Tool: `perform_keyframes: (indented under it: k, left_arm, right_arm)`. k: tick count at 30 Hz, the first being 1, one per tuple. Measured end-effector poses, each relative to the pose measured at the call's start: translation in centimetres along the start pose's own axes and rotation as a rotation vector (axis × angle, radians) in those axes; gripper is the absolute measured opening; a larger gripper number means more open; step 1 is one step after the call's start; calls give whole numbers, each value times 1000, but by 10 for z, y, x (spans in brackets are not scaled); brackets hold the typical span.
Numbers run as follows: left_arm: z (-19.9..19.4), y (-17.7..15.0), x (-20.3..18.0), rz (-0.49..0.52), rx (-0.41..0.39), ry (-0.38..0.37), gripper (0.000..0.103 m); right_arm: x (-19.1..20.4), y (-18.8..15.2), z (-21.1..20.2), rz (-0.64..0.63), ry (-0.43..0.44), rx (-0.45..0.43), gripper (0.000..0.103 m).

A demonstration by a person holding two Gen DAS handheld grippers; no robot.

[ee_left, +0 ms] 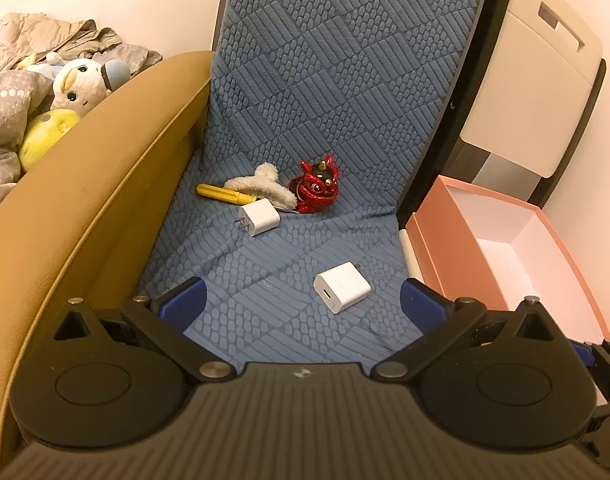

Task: Organize rigid objects
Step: 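Close the right gripper on the white cube charger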

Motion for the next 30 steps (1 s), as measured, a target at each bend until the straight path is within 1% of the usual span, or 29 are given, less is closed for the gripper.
perform_keyframes:
  k: [4,5,6,9,12,15,18,23,25,29,30]
  left_arm:
    - [16,4,-2,-4,1,1,103]
    - [22,6,-3,-7,7,-2,103]
    - [29,7,-2,-11,12,-8,103]
    - [51,12,1,-31,22,-8,103]
    - [76,19,8,-63,39,-17,103]
    - [98,26,15,-85,43,-13,103]
    - [120,34,19,-90,50,3,103]
    - [159,46,20,-62,73,37,103]
    - [175,49,20,-41,102,47,102]
    - [203,53,24,-19,122,77,96]
    - [211,54,27,-20,127,79,95]
  right_arm:
    - [-3,1,8,-8,9,-11,99]
    - [-3,2,12,-10,14,-15,97]
    - [-3,3,16,-12,21,-18,93]
    - [-2,4,32,-25,30,-24,91]
    - [-2,4,50,-36,50,-14,85]
    - [-5,4,72,-51,73,-4,85]
    - [-9,6,94,-48,72,3,85]
    - [-14,11,130,-36,65,8,85]
    - [-15,13,145,-30,77,17,85]
    - [-13,15,173,-41,66,37,84]
    - [-13,14,180,-40,68,47,81]
Point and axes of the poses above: each gripper's, at about its wrist camera, not at the fingertips, and z roughly the way its jaws point, x to its left, y to its top, the point moved 1 cm from there along z, roughly the way its jaws point, and after that the axes turned 2 degrees about z, right-handed, at the moved point
